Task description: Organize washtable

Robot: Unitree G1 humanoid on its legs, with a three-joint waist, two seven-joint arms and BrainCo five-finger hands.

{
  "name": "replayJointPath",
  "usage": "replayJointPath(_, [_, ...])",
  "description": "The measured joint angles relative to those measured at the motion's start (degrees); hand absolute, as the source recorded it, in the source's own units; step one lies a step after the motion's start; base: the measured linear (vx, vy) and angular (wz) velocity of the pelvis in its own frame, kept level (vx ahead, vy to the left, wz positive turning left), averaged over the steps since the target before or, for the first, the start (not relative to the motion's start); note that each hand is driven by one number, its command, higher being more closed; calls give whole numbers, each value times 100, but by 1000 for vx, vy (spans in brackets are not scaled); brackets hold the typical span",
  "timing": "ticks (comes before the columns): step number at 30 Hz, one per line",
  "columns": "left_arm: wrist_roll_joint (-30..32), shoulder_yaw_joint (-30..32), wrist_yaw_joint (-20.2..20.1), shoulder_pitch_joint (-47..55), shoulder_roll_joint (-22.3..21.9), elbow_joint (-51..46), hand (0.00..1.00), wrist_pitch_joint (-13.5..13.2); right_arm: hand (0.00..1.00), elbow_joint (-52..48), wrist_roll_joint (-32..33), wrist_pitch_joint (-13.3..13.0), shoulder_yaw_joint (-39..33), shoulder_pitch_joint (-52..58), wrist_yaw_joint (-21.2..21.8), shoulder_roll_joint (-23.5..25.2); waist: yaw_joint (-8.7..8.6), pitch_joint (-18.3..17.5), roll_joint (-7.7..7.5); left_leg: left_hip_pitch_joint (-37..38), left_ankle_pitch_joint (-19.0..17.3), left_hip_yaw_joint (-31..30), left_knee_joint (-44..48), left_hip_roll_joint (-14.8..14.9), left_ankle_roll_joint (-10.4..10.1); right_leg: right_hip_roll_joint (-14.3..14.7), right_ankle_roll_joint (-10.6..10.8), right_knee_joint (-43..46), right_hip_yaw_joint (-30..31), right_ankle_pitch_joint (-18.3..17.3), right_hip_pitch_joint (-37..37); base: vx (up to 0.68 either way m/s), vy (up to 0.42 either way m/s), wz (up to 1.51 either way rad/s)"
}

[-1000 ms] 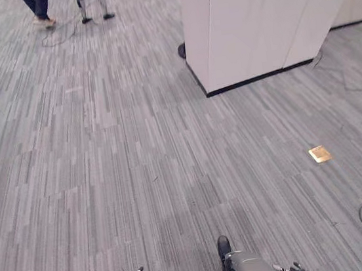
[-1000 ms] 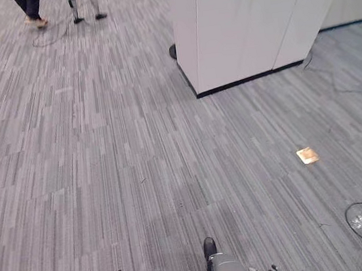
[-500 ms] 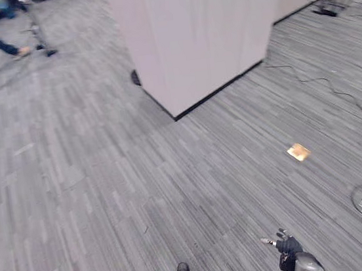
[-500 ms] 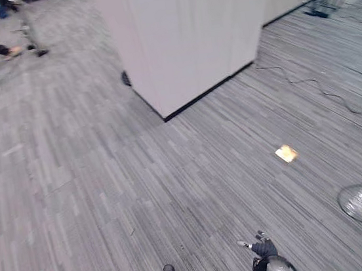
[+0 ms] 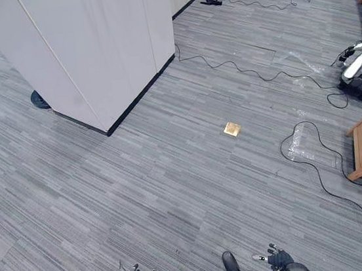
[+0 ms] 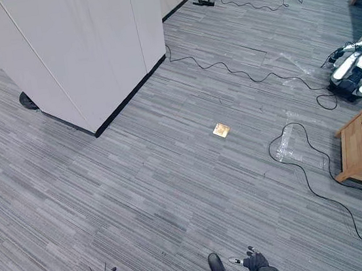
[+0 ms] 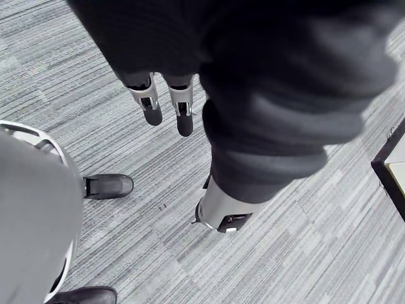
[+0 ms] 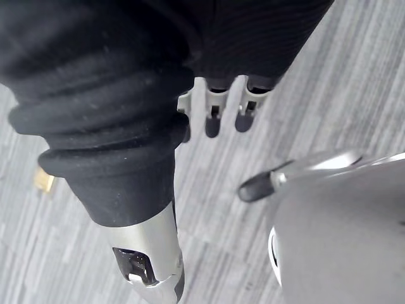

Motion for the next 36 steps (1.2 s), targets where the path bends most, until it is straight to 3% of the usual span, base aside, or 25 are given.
replayJointPath(6, [-43, 251, -61, 34, -16, 3, 0, 0, 0, 52, 415, -1, -285, 137, 16, 2, -1, 12, 39, 86, 1, -145, 7, 0, 1, -21, -6, -43, -209, 4, 171, 0, -6, 11])
replayJointPath(11, [-467, 443, -87, 193, -83, 0, 0, -51, 0, 163, 1267, -3, -769, 435, 91, -14, 6, 23, 97, 140, -223, -471, 399, 42, 16, -90, -87, -38, -897, -25, 488, -30, -58, 29])
replayJointPath(17, [-852, 207, -187, 239, -93, -2, 0, -82, 0, 154, 1913, -9, -1019, 450, 123, -20, 9, 30, 188, 63, -364, -783, 715, 30, -15, -158, -169, 127, -1330, -91, 581, -57, -30, 24])
replayJointPath(21, [-908, -568, -185, 146, 49, -71, 0, -122, 0, 137, 1949, -10, -1009, 404, 117, -13, 11, 171, 220, -193, -353, -1626, 971, -173, 32, -305, -113, 980, -1731, -574, 357, -54, -19, 70])
replayJointPath(22, [-909, -727, -183, 144, 61, -189, 0, -125, 0, 137, 1924, -8, -997, 386, 107, -19, 22, 194, 245, -329, -280, -1897, 1006, -230, 135, -346, -104, 939, -1857, -590, 462, -39, 11, 120])
replayJointPath(24, [-943, -952, -183, 21, 103, -298, 0, -169, 0, 134, 1706, -14, -965, 363, 93, -33, 17, 205, 272, -586, -165, -2449, 1041, -287, 124, -339, -87, 626, -2128, -644, 675, -23, -2, 168])
replayJointPath(27, [-961, -1218, -197, -245, 95, -531, 0, -267, 0, 138, 1308, -16, -969, 83, -25, -181, 126, 552, 348, -1070, 26, -3075, 1380, -431, 138, -234, -97, 364, -2469, -563, 941, -34, -2, 169])
replayJointPath(28, [-962, -1189, -190, -244, 102, -564, 0, -280, 0, 139, 1108, -42, -1011, -132, -57, -277, 211, 736, 427, -1217, -133, -2712, 1550, -270, 150, -279, -107, 430, -2740, -520, 968, -133, 45, 106])
replayJointPath(29, [-965, -1073, -175, -182, 93, -549, 0, -279, 0, 133, 1039, -53, -1079, -271, -112, -342, 182, 865, 480, -1267, -158, -2038, 1587, -33, 174, -316, -105, 494, -3025, -523, 1045, -129, 49, 110])
replayJointPath(31, [-1031, -924, -165, -16, 92, -506, 0, -282, 0, 98, 1049, -49, -1137, -365, -169, -393, 201, 905, 469, -1101, -154, -1539, 1283, 109, 178, -386, -97, 696, -3225, -530, 1067, -59, 22, 98])
replayJointPath(33, [-1114, -797, -147, 138, 71, -503, 0, -283, 0, -8, 1060, -53, -1137, -323, -177, -385, 175, 887, 570, -987, -156, -1550, 1052, 125, 173, -400, -187, 1183, -3257, -539, 947, -37, 74, 84])
replayJointPath(34, [-1057, -691, -150, 161, 75, -500, 0, -277, 0, -74, 1058, -59, -1133, -246, -176, -333, 152, 852, 555, -1012, -178, -1527, 990, 129, 155, -355, -413, 1078, -3119, -600, 928, -37, 138, 83])
replayJointPath(35, [-1002, -430, -156, 221, 292, -492, 0, -275, 0, -44, 1057, -80, -1130, -170, -191, -93, 167, 766, 68, -1147, -330, -1120, 1484, -60, 330, -725, -364, 801, -3050, -835, 959, -4, 98, 73])
replayJointPath(36, [-955, -376, -145, 184, 332, -441, 0, -280, 0, -41, 1049, -74, -1133, -168, -203, -56, 180, 815, 41, -1266, -441, -935, 2096, 68, 436, -785, -23, 803, -3157, -932, 1022, 25, 116, 61])
